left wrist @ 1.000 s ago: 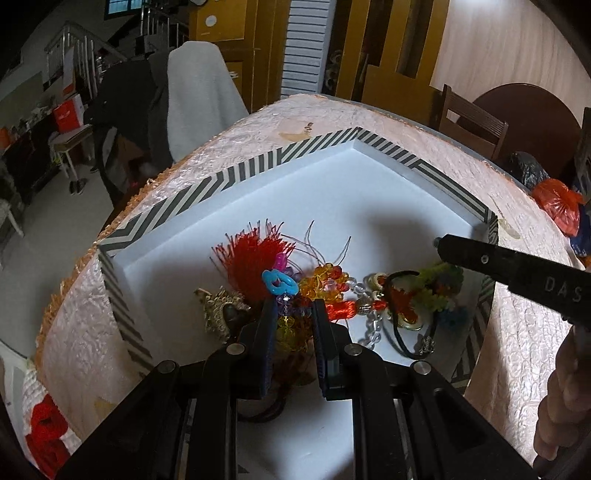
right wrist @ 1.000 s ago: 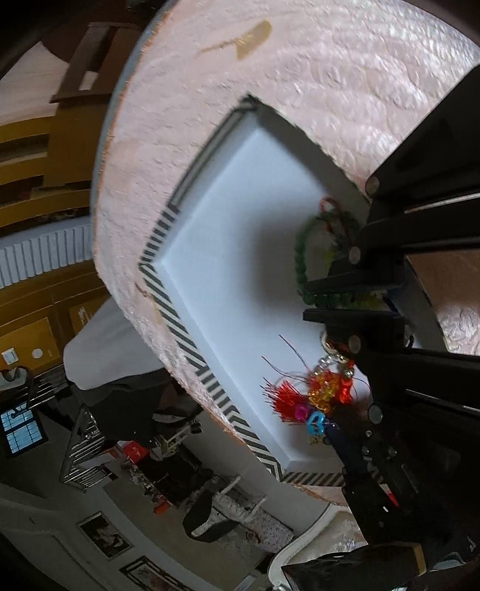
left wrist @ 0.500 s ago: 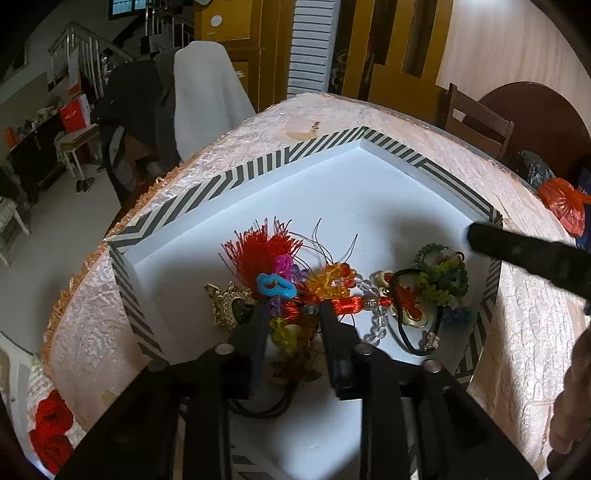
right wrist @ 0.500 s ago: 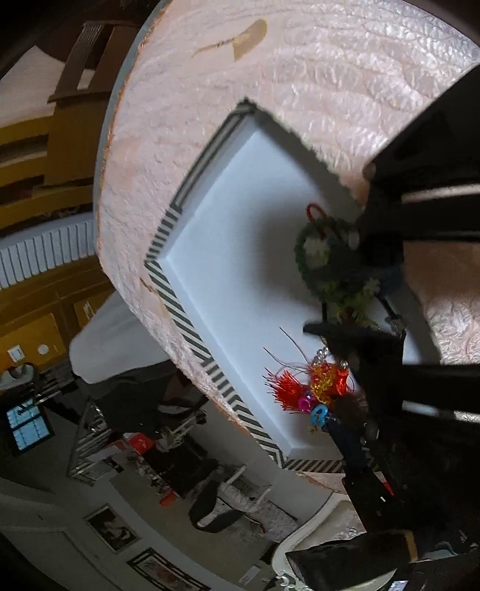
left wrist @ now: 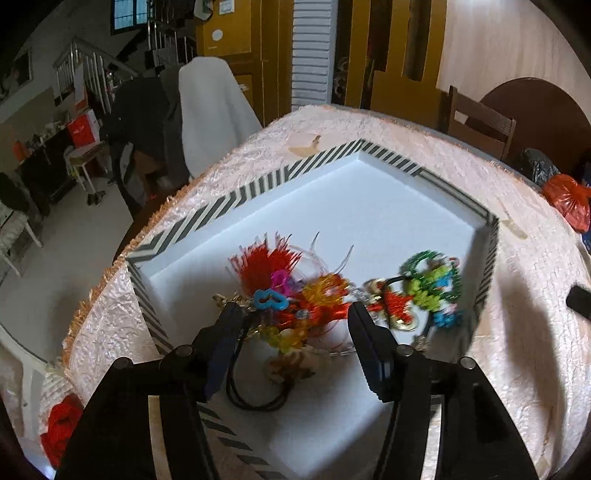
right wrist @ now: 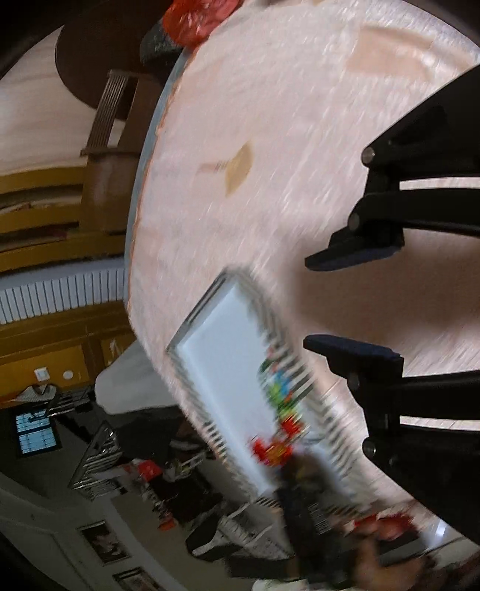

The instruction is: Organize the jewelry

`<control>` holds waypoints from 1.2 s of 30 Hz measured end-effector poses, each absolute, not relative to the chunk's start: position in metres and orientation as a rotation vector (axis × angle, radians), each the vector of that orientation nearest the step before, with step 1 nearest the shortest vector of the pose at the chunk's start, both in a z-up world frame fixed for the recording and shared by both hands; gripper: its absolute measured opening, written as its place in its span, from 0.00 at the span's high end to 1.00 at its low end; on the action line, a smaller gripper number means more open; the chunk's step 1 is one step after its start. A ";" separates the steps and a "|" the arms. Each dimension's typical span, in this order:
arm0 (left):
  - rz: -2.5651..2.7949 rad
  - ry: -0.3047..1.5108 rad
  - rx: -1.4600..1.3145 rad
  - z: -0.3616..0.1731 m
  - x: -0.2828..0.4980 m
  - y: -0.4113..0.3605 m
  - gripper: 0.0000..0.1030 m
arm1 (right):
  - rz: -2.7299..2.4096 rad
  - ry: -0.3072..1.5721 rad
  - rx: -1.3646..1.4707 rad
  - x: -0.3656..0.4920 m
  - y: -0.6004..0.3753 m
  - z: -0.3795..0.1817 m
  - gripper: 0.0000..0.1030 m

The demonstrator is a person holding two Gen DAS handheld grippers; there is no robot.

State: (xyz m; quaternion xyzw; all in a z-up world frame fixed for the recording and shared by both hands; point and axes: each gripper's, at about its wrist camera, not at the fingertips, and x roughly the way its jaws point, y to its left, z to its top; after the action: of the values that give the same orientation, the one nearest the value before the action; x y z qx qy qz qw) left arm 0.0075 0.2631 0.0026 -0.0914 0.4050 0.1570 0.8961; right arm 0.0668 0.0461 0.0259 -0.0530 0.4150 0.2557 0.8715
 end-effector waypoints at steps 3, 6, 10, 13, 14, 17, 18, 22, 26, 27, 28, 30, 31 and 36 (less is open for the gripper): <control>0.331 0.797 -0.180 0.015 0.005 0.250 0.34 | 0.445 0.878 -0.159 0.059 0.014 0.021 0.62; 0.306 0.777 -0.166 0.025 0.010 0.231 0.33 | 0.328 0.878 -0.169 0.050 -0.023 0.015 0.55; 0.208 0.785 -0.159 0.032 0.023 0.189 0.33 | 0.237 0.904 -0.100 0.043 -0.070 0.010 0.54; 0.105 0.785 -0.131 0.035 0.030 0.145 0.33 | 0.185 0.910 -0.061 0.037 -0.101 0.006 0.53; 0.064 0.793 -0.125 0.034 0.033 0.126 0.33 | 0.160 0.921 -0.048 0.035 -0.111 0.003 0.53; -0.006 0.812 -0.116 0.030 0.038 0.092 0.33 | 0.122 0.934 -0.023 0.027 -0.132 -0.004 0.53; -0.020 0.815 -0.109 0.028 0.037 0.082 0.33 | 0.117 0.935 -0.026 0.024 -0.135 -0.006 0.53; -0.027 0.841 -0.094 0.027 0.028 0.070 0.33 | 0.118 0.919 -0.045 0.010 -0.140 -0.002 0.53; 0.025 0.836 -0.083 0.039 0.004 0.088 0.12 | 0.215 0.881 -0.058 0.002 -0.105 0.018 0.51; 0.060 0.831 -0.077 0.044 -0.006 0.101 0.10 | 0.257 0.867 -0.076 0.000 -0.087 0.027 0.43; 0.094 0.825 -0.066 0.049 -0.011 0.112 0.10 | 0.282 0.855 -0.088 -0.002 -0.073 0.034 0.34; 0.155 0.807 -0.056 0.059 -0.024 0.134 0.10 | 0.334 0.813 -0.113 -0.007 -0.046 0.049 0.30; 0.172 0.801 -0.060 0.063 -0.029 0.144 0.10 | 0.362 0.799 -0.119 -0.008 -0.031 0.057 0.29; 0.275 0.711 -0.073 0.090 -0.060 0.189 0.10 | 0.452 0.785 -0.125 -0.013 0.027 0.076 0.27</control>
State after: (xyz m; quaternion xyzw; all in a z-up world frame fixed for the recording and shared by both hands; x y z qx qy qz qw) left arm -0.0601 0.1890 0.0896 -0.0355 0.3471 0.1342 0.9275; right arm -0.0132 0.0266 0.0757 -0.0601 0.3788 0.2183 0.8973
